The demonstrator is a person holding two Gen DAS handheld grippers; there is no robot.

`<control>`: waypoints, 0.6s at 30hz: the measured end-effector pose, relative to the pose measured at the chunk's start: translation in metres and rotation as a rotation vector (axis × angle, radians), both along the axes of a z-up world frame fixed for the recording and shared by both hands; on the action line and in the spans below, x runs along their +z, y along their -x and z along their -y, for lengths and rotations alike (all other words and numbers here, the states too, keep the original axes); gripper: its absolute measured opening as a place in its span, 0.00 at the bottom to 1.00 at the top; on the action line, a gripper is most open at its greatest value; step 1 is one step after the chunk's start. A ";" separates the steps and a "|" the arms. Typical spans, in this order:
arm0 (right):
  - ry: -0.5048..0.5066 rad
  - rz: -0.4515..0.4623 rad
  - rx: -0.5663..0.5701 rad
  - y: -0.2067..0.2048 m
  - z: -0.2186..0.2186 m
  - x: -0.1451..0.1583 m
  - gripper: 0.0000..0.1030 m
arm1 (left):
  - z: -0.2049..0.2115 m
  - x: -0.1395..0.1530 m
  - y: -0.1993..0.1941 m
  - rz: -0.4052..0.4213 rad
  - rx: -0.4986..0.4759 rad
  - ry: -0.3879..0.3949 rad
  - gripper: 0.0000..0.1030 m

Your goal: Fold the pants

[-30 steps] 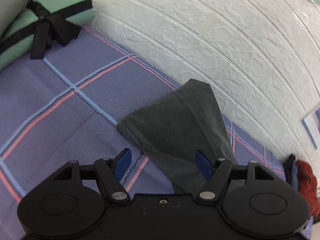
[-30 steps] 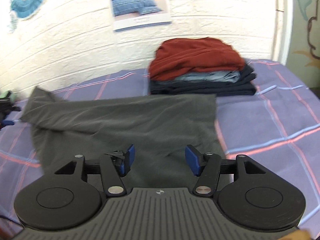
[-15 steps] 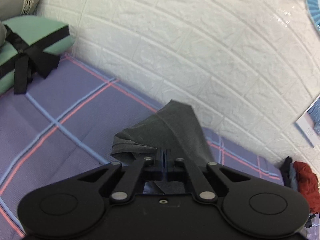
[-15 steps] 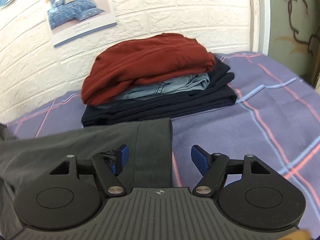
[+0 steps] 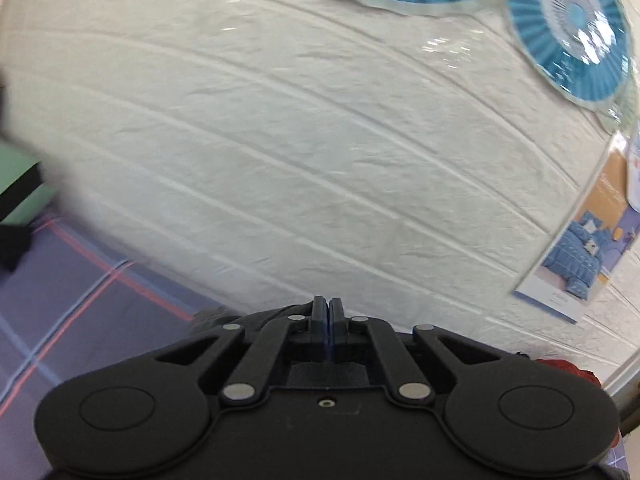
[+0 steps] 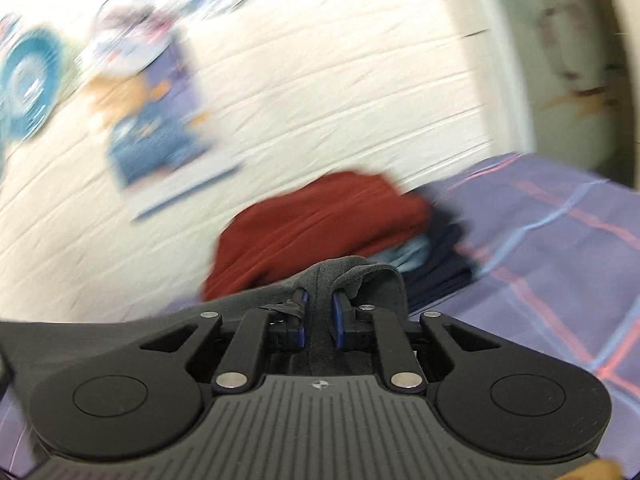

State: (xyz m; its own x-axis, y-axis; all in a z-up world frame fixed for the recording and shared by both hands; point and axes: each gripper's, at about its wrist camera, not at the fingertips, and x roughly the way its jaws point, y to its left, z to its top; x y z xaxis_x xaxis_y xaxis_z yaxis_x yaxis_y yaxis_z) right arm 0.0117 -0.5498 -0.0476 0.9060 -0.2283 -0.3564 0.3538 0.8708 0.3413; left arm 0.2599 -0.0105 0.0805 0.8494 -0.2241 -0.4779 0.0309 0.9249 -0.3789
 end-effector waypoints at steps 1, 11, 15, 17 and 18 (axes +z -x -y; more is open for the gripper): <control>0.011 -0.047 -0.028 -0.002 0.006 -0.005 0.22 | 0.009 -0.002 -0.007 -0.011 -0.017 -0.014 1.00; 0.084 -0.168 0.031 0.039 -0.014 -0.015 0.89 | -0.032 -0.030 0.048 -0.052 0.073 -0.123 1.00; 0.077 -0.178 0.169 0.075 -0.038 -0.006 0.96 | -0.066 -0.063 0.084 -0.116 0.093 0.013 1.00; 0.040 -0.209 0.203 0.095 -0.046 -0.010 0.97 | -0.071 -0.086 0.089 -0.177 0.067 0.082 1.00; 0.015 -0.223 0.211 0.104 -0.049 -0.013 0.97 | -0.071 -0.096 0.088 -0.210 0.053 0.113 1.00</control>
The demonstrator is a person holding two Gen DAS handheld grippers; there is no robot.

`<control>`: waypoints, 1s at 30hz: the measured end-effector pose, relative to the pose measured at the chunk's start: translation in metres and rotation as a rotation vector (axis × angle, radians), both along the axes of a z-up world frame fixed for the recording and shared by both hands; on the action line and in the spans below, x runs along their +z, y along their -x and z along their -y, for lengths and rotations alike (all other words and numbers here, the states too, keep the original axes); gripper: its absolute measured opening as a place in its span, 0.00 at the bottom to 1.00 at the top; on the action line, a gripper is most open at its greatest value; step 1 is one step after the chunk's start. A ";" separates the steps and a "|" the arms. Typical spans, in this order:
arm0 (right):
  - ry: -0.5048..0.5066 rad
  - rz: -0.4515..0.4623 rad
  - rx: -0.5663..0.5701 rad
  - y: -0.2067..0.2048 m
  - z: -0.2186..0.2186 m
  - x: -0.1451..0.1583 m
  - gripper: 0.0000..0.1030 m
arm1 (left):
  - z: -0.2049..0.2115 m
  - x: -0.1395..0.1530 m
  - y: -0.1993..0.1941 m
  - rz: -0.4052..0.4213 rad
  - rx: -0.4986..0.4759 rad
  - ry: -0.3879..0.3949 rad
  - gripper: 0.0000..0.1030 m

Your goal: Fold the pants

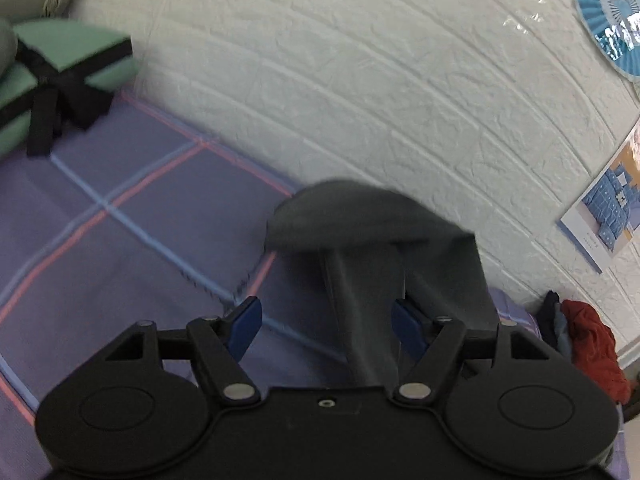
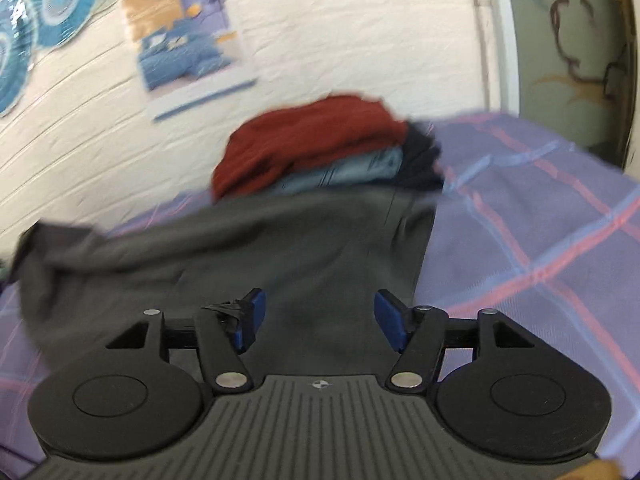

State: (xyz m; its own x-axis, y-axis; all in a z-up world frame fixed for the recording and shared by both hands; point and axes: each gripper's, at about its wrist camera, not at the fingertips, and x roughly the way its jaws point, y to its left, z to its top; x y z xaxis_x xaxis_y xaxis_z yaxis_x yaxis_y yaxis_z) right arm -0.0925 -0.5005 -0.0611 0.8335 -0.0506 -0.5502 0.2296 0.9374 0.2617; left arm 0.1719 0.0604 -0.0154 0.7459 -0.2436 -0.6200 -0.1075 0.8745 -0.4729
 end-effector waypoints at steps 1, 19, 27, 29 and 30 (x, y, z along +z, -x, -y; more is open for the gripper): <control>-0.025 -0.015 -0.003 0.011 -0.002 -0.003 0.97 | 0.002 -0.009 -0.001 -0.023 -0.006 0.035 1.00; -0.269 -0.053 0.027 0.069 -0.007 -0.017 0.17 | 0.017 -0.010 -0.010 0.019 0.020 0.091 0.93; -0.093 0.022 0.058 0.079 0.018 0.048 0.14 | -0.016 0.066 0.130 0.153 0.014 0.106 0.94; -0.039 -0.085 0.108 0.074 0.018 0.045 0.16 | -0.021 0.061 0.151 0.089 0.036 0.059 1.00; -0.021 -0.135 0.106 0.071 0.020 0.038 0.19 | -0.022 0.051 0.158 0.043 0.047 0.044 1.00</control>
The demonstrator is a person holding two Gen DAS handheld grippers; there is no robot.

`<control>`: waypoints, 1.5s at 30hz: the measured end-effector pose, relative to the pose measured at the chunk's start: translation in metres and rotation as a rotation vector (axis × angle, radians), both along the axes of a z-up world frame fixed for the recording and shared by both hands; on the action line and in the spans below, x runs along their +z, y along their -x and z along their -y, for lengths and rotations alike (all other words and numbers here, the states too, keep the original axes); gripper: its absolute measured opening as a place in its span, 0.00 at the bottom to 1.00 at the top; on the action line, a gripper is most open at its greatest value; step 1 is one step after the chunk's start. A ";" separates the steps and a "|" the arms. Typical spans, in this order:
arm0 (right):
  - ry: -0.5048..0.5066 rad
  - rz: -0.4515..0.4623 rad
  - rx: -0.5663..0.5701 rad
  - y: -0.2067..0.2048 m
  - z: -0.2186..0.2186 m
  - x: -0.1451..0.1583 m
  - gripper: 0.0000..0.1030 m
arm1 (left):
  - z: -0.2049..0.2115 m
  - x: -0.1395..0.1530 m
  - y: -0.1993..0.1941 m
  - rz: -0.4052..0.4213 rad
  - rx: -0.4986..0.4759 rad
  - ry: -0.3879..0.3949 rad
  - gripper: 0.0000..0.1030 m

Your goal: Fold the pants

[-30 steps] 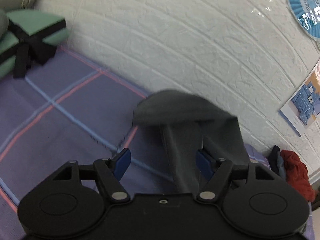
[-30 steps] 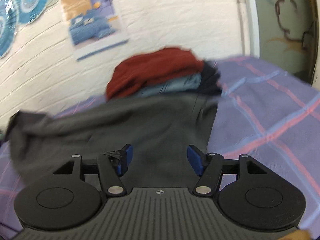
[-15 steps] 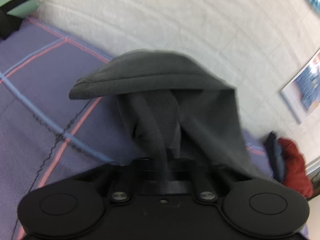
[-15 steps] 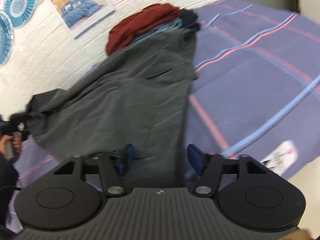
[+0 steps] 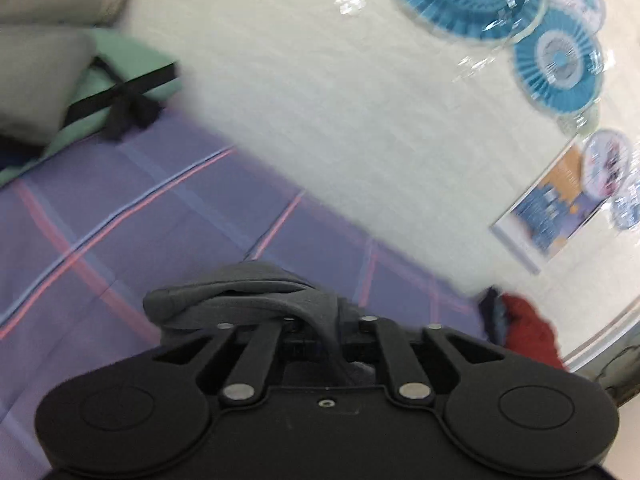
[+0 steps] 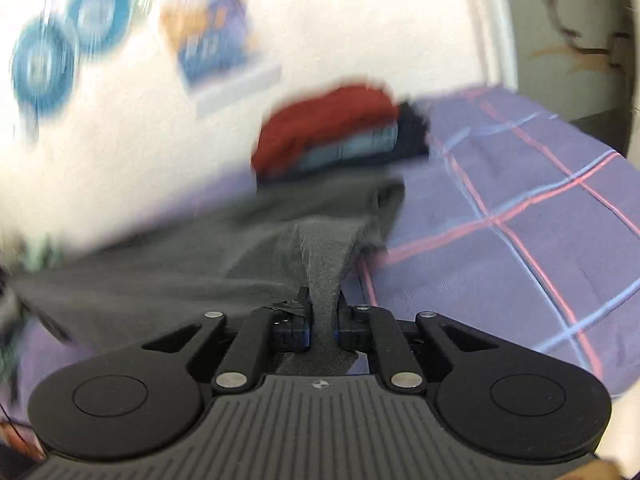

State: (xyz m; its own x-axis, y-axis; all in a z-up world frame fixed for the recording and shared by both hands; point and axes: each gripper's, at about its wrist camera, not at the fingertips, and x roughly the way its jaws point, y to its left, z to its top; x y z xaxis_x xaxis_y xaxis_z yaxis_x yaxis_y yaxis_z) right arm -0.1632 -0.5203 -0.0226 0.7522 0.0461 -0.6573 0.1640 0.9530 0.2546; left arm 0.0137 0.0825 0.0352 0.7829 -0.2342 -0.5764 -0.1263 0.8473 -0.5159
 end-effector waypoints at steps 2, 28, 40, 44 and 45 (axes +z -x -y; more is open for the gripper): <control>0.013 -0.127 -0.004 -0.008 0.002 -0.020 0.36 | -0.007 -0.027 0.005 -0.134 0.019 -0.043 1.00; 0.206 0.245 1.021 -0.174 -0.349 0.014 0.95 | -0.077 -0.032 0.042 -0.080 0.121 0.008 1.00; 0.201 0.132 1.236 -0.247 -0.422 -0.001 0.02 | -0.082 -0.050 0.032 -0.075 0.006 0.143 1.00; 0.147 0.240 1.051 -0.277 -0.405 0.020 0.01 | -0.078 -0.056 0.024 -0.090 -0.017 0.156 1.00; 0.125 0.267 0.965 -0.288 -0.396 0.025 0.01 | -0.078 -0.058 0.022 -0.096 -0.016 0.154 1.00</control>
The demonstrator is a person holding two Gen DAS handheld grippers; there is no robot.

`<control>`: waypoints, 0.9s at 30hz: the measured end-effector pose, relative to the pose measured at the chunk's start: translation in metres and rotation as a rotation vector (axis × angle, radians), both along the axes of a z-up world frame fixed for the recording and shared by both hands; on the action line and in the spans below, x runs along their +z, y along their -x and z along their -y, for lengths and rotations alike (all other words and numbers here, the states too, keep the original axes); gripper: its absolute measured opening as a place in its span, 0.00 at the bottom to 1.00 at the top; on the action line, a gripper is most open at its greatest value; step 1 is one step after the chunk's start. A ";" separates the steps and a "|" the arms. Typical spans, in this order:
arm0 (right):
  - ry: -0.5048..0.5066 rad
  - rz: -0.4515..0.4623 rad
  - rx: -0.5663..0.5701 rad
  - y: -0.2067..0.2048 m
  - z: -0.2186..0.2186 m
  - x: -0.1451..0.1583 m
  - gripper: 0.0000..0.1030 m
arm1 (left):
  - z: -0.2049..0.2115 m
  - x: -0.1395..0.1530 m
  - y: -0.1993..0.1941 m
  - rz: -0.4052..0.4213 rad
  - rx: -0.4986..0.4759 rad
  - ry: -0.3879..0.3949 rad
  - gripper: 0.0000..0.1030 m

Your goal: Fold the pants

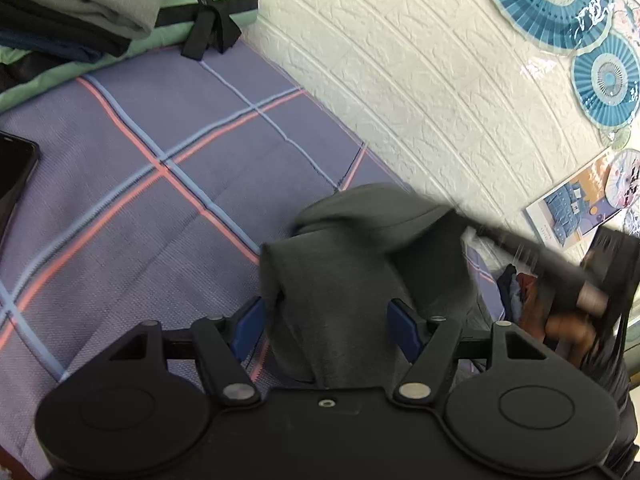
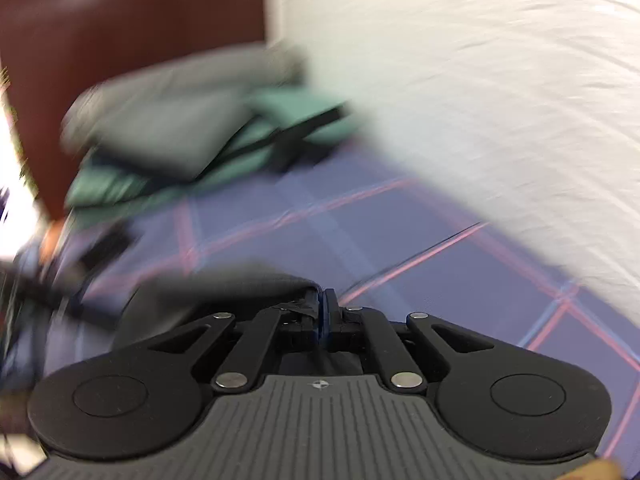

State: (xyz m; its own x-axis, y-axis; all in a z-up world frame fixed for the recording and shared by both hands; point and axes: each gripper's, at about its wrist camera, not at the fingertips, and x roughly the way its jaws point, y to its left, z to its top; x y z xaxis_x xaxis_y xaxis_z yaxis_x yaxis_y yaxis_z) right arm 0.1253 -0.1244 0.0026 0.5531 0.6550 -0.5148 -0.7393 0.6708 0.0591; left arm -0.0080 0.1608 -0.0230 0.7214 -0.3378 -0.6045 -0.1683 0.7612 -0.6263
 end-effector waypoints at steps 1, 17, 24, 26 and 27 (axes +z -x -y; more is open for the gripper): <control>-0.033 0.020 -0.093 -0.011 0.011 0.004 0.01 | -0.001 -0.002 -0.001 -0.006 0.006 -0.003 1.00; -0.080 -0.351 0.035 0.067 0.070 -0.041 0.93 | -0.019 -0.030 -0.054 0.072 0.063 0.196 1.00; 0.038 -0.332 0.075 0.124 0.068 -0.054 0.93 | -0.008 0.071 0.020 0.435 0.272 -0.173 1.00; 0.011 -0.354 0.066 0.130 0.074 -0.053 0.94 | -0.015 0.072 0.032 0.371 0.320 -0.265 1.00; 0.003 -0.357 0.062 0.127 0.076 -0.052 0.94 | -0.020 0.065 0.034 0.327 0.334 -0.287 1.00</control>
State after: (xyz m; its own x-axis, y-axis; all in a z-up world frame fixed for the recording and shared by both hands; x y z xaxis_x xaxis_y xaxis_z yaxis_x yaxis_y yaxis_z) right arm -0.0014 -0.2005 -0.0490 0.2975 0.6799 -0.6703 -0.7118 0.6258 0.3189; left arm -0.0421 0.1812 0.0417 0.9269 0.0872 -0.3651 -0.2615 0.8478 -0.4614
